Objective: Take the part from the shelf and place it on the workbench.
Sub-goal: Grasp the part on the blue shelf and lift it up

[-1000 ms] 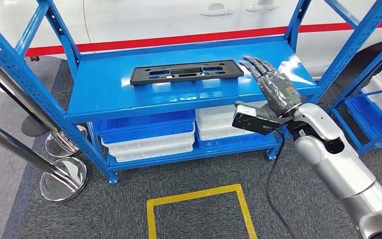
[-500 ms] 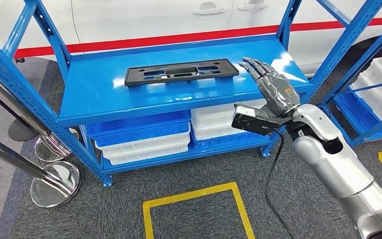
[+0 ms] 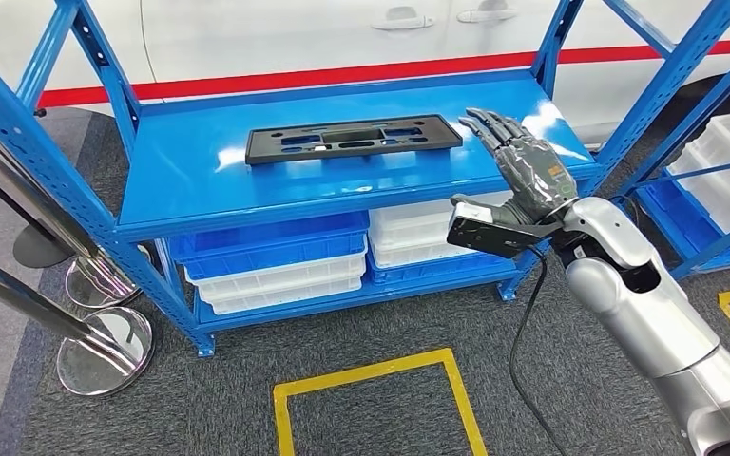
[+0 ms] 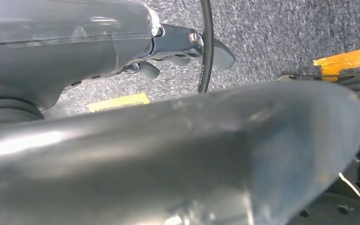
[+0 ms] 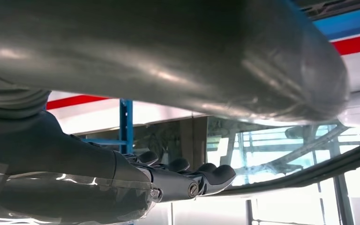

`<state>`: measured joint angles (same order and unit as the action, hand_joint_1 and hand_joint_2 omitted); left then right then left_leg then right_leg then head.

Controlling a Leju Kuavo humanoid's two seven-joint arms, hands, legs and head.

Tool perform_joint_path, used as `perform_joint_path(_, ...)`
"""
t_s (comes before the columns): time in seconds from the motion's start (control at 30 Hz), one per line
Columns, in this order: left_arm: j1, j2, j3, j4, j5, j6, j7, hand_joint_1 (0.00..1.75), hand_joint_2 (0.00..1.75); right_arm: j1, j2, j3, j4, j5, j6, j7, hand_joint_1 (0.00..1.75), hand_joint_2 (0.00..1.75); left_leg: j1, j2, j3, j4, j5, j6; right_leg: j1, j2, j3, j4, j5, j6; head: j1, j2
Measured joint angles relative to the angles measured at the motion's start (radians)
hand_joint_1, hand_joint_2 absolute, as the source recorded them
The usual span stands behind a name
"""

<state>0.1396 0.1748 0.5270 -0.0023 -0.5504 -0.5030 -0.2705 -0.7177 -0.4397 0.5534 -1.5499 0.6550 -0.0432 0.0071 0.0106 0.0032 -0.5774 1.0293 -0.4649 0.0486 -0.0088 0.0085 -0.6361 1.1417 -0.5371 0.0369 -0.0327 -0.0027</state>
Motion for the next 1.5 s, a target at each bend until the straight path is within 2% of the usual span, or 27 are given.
perform_joint_path(0.07,0.0,0.0,-0.002,0.0,0.002,0.003,0.005,0.0,0.0,0.007,-0.002,-0.001,0.0,0.0,0.0,0.0,0.0,0.0,0.001,0.001,0.001,0.0,-0.003,0.0,-0.006,-0.001,-0.069,0.123,-0.045,0.006,0.0,0.0)
perform_joint_path(0.1,0.001,0.0,-0.002,0.0,0.003,0.004,0.006,0.0,0.0,0.011,-0.003,-0.001,0.0,0.0,0.0,0.0,0.0,0.0,0.001,0.001,0.003,0.0,-0.005,-0.002,-0.01,-0.002,-0.088,0.15,-0.043,0.007,0.0,0.0)
perform_joint_path(0.13,0.001,0.0,-0.002,0.0,0.003,0.004,0.007,0.0,0.0,0.014,-0.004,-0.001,0.0,0.0,0.0,0.0,0.0,0.0,0.002,0.001,0.007,0.0,-0.008,-0.004,-0.012,-0.003,-0.088,0.138,-0.021,0.008,0.0,0.0)
perform_joint_path(0.2,0.001,0.0,-0.004,0.0,0.002,0.001,0.003,0.0,0.0,0.015,-0.005,-0.001,-0.001,0.001,0.0,0.0,0.0,0.0,0.004,0.001,0.019,0.0,-0.016,-0.012,-0.016,-0.007,-0.036,0.022,0.057,0.006,0.0,0.0)
perform_joint_path(0.23,0.001,0.0,-0.005,0.0,0.002,0.0,0.002,0.0,0.0,0.015,-0.005,-0.002,-0.001,0.001,0.0,0.0,0.0,0.0,0.004,0.001,0.025,0.0,-0.021,-0.017,-0.016,-0.01,-0.006,-0.039,0.085,0.005,0.0,0.0)
perform_joint_path(0.27,0.001,0.0,-0.006,0.0,0.002,-0.001,0.0,0.0,0.0,0.015,-0.005,-0.002,-0.002,0.001,0.0,0.0,0.0,0.0,0.004,0.001,0.029,0.0,-0.025,-0.022,-0.012,-0.012,0.017,-0.086,0.098,0.002,0.0,0.0)
perform_joint_path(0.37,0.001,0.0,-0.007,0.0,0.002,-0.001,-0.002,0.0,0.0,0.019,-0.006,-0.004,-0.003,0.002,0.0,0.0,0.0,0.0,0.002,0.002,0.034,-0.005,-0.033,-0.039,0.0,-0.012,0.034,-0.117,0.084,-0.014,0.0,0.0)
perform_joint_path(0.47,0.0,0.001,-0.007,0.0,0.002,-0.001,-0.004,0.0,0.0,0.025,-0.007,-0.004,-0.009,0.002,-0.001,0.001,0.0,0.0,0.004,0.006,0.041,0.008,-0.05,-0.056,-0.002,-0.008,0.053,-0.131,0.077,-0.037,0.0,0.0)
perform_joint_path(0.53,0.0,0.003,-0.008,0.0,0.003,0.0,-0.004,0.0,0.0,0.027,-0.007,-0.004,-0.013,0.003,-0.001,-0.001,0.0,0.0,0.005,0.005,-0.003,0.102,-0.088,-0.059,-0.002,-0.009,0.075,-0.14,0.068,-0.053,0.0,0.0)
perform_joint_path(0.6,0.001,0.003,-0.008,0.0,0.004,0.002,-0.001,0.0,0.0,0.034,-0.007,-0.002,-0.013,0.004,-0.001,-0.004,0.0,0.0,0.005,0.004,-0.088,0.238,-0.127,-0.058,0.004,-0.008,0.091,-0.14,0.053,-0.063,0.0,0.0)
perform_joint_path(0.63,0.002,0.003,-0.008,0.0,0.004,0.003,0.0,0.0,0.0,0.039,-0.007,-0.001,-0.013,0.004,0.0,-0.007,0.0,0.0,0.005,0.004,-0.122,0.278,-0.124,-0.058,0.008,-0.007,0.101,-0.14,0.045,-0.065,0.0,0.0)
perform_joint_path(0.67,0.003,0.003,-0.008,0.0,0.004,0.004,0.001,0.0,0.0,0.042,-0.007,0.0,-0.013,0.004,0.0,-0.008,0.0,0.0,0.005,0.003,-0.138,0.281,-0.102,-0.056,0.011,-0.005,0.112,-0.14,0.035,-0.066,0.0,0.0)
perform_joint_path(0.7,0.005,0.004,-0.008,0.0,0.005,0.004,0.002,0.0,0.0,0.044,-0.007,0.0,-0.013,0.005,0.0,-0.01,0.0,0.0,0.004,0.003,-0.135,0.244,-0.059,-0.053,0.013,-0.004,0.127,-0.14,0.024,-0.066,0.0,0.0)
perform_joint_path(0.73,0.007,0.004,-0.008,0.0,0.005,0.004,0.003,0.0,0.0,0.044,-0.007,0.0,-0.013,0.005,0.0,-0.01,0.0,0.0,0.003,0.003,-0.117,0.179,-0.007,-0.048,0.015,-0.003,0.142,-0.14,0.012,-0.065,0.0,0.0)
perform_joint_path(0.77,0.008,0.006,-0.008,0.0,0.006,0.005,0.004,0.0,0.0,0.044,-0.007,0.0,-0.013,0.005,0.0,-0.011,0.0,0.0,0.0,0.001,-0.096,0.122,0.029,-0.042,0.017,-0.002,0.155,-0.14,0.0,-0.062,0.0,0.0)
perform_joint_path(0.8,0.009,0.007,-0.008,0.0,0.006,0.006,0.006,0.0,0.0,0.044,-0.007,0.0,-0.013,0.005,0.0,-0.011,0.0,0.0,-0.003,0.001,-0.073,0.07,0.046,-0.037,0.018,0.0,0.164,-0.14,-0.01,-0.057,0.0,0.0)
perform_joint_path(0.9,0.01,0.01,-0.008,0.001,0.006,0.007,0.008,0.0,0.0,0.044,-0.006,0.001,-0.015,0.005,0.0,-0.012,0.0,0.0,-0.008,-0.002,-0.041,0.018,0.026,-0.023,0.015,0.003,0.17,-0.138,-0.018,-0.04,0.0,0.0)
perform_joint_path(0.97,0.011,0.011,-0.008,0.001,0.006,0.005,0.007,0.0,0.0,0.044,-0.007,0.001,-0.017,0.006,0.0,-0.013,0.0,0.0,-0.005,-0.003,-0.021,0.0,0.02,-0.013,0.012,0.002,0.161,-0.108,-0.013,-0.029,0.0,0.0)
perform_joint_path(1.03,0.01,0.011,-0.008,0.001,0.006,0.001,0.002,0.0,0.0,0.042,-0.008,0.0,-0.019,0.006,0.0,-0.015,0.0,0.0,0.0,-0.003,0.007,-0.019,0.012,-0.005,0.007,-0.001,0.106,-0.015,-0.028,-0.017,0.0,0.0)
perform_joint_path(1.1,0.009,0.01,-0.008,0.001,0.005,0.0,0.0,0.0,0.0,0.043,-0.008,0.001,-0.019,0.005,0.003,-0.013,0.0,0.0,0.002,-0.003,0.029,-0.025,-0.002,-0.003,0.0,-0.001,0.015,0.098,-0.064,-0.004,0.0,0.0)
perform_joint_path(1.13,0.009,0.009,-0.008,0.001,0.005,0.001,0.001,0.0,0.0,0.045,-0.008,0.002,-0.019,0.006,0.004,-0.011,0.0,0.0,0.004,-0.004,0.041,-0.026,-0.011,-0.005,-0.005,-0.002,-0.023,0.129,-0.075,0.001,0.0,0.0)
perform_joint_path(1.17,0.009,0.009,-0.008,0.001,0.006,0.002,0.003,0.0,0.0,0.047,-0.008,0.003,-0.019,0.006,0.005,-0.01,0.0,0.0,0.005,-0.004,0.054,-0.026,-0.022,-0.007,-0.009,-0.003,-0.047,0.131,-0.07,0.005,0.0,0.0)
perform_joint_path(1.2,0.009,0.009,-0.008,0.001,0.006,0.004,0.005,0.0,0.0,0.047,-0.008,0.005,-0.019,0.006,0.006,-0.01,0.0,0.0,0.007,-0.005,0.069,-0.026,-0.033,-0.011,-0.012,-0.004,-0.056,0.105,-0.045,0.007,0.0,0.0)
perform_joint_path(1.27,0.009,0.009,-0.008,0.001,0.006,0.004,0.006,0.0,0.0,0.048,-0.009,0.006,-0.019,0.005,0.006,-0.011,0.0,0.0,0.01,-0.006,0.102,-0.026,-0.056,-0.021,-0.015,-0.008,-0.042,-0.014,0.063,0.007,0.0,0.0)
perform_joint_path(1.33,0.007,0.009,-0.009,0.001,0.006,0.001,0.003,0.0,0.0,0.048,-0.01,0.008,-0.018,0.004,0.008,-0.013,0.0,0.0,0.011,-0.007,0.121,-0.026,-0.077,-0.035,-0.01,-0.013,-0.028,-0.1,0.135,-0.003,0.001,0.0)
perform_joint_path(1.43,0.003,0.009,-0.011,0.001,0.005,-0.001,-0.001,0.0,0.0,0.05,-0.012,0.01,-0.02,0.004,0.01,-0.016,0.0,0.0,0.01,-0.006,0.135,-0.026,-0.091,-0.056,-0.005,-0.011,-0.021,-0.113,0.136,-0.028,0.002,0.0)
perform_joint_path(1.5,0.001,0.009,-0.012,0.001,0.005,-0.001,-0.002,0.0,0.0,0.047,-0.013,0.01,-0.023,0.004,0.01,-0.017,0.0,0.0,0.012,-0.005,0.13,0.006,-0.108,-0.063,-0.007,-0.009,-0.004,-0.121,0.128,-0.044,0.002,0.0)
